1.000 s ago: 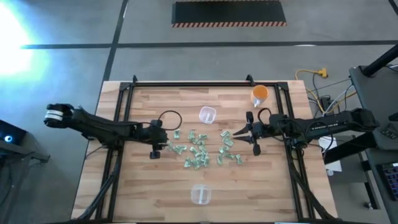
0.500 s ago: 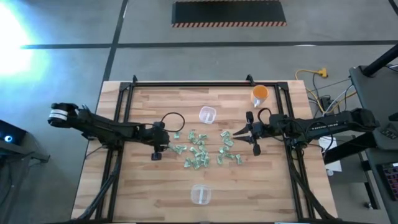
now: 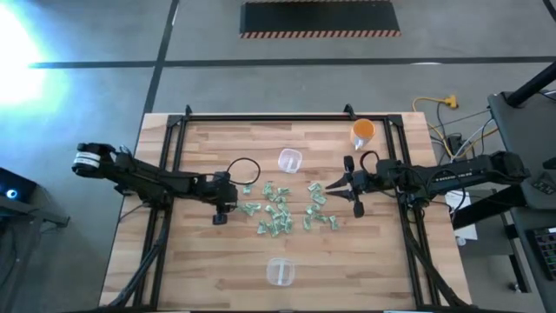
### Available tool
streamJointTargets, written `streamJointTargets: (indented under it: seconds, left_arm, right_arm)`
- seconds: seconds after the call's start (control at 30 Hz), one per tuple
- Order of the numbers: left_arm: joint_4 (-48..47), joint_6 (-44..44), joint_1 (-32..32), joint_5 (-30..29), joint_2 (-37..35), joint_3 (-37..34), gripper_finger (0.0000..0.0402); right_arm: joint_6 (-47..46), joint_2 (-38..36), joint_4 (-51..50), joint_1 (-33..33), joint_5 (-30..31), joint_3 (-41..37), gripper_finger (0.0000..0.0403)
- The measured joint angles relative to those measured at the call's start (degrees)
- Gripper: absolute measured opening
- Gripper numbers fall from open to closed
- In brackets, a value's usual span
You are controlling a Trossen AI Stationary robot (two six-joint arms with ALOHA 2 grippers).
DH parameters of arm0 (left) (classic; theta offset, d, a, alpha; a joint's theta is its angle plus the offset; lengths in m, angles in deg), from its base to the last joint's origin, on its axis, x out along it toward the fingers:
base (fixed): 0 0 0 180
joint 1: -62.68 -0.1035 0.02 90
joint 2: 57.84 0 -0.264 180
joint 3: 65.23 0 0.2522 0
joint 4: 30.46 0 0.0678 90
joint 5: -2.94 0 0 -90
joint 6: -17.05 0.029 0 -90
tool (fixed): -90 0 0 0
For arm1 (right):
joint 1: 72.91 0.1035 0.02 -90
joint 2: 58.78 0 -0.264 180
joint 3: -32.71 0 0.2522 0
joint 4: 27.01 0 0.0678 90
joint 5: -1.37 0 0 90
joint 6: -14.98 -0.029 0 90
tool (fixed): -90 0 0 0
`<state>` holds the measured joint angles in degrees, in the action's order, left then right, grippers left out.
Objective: Pick and place items into bin
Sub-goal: Put the stevia packet into the top transparent bin
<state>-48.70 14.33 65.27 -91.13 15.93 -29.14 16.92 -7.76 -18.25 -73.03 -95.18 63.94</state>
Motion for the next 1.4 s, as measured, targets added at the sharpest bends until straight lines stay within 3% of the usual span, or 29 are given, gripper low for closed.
streamJointTargets:
  seconds: [0.6, 1.0, 1.1, 1.27, 1.4]
  left_arm:
    - [-7.5, 0.0, 0.0, -0.9, -9.8, -0.3, 0.0118]
    - [-5.8, -0.5, 0.0, -2.5, -3.8, -1.3, 0.0117]
    - [-5.3, 1.1, 0.0, -3.1, -2.9, -0.6, 0.0092]
    - [-4.9, 2.2, 0.0, -3.5, -3.2, -0.2, 0.0016]
    - [-5.0, 2.2, 0.0, -4.0, -3.7, -0.3, 0.0010]
  right_arm:
    - [0.2, 0.0, 0.0, 0.0, 0.0, 0.0, 0.0057]
    - [0.0, 0.0, 0.0, 0.0, 0.0, 0.0, 0.0057]
    - [0.0, 0.0, 0.1, 0.0, 0.0, 0.0, 0.0057]
    - [0.0, 0.0, 0.1, 0.0, 0.0, 0.0, 0.0057]
    - [0.0, 0.0, 0.1, 0.0, 0.0, 0.0, 0.0057]
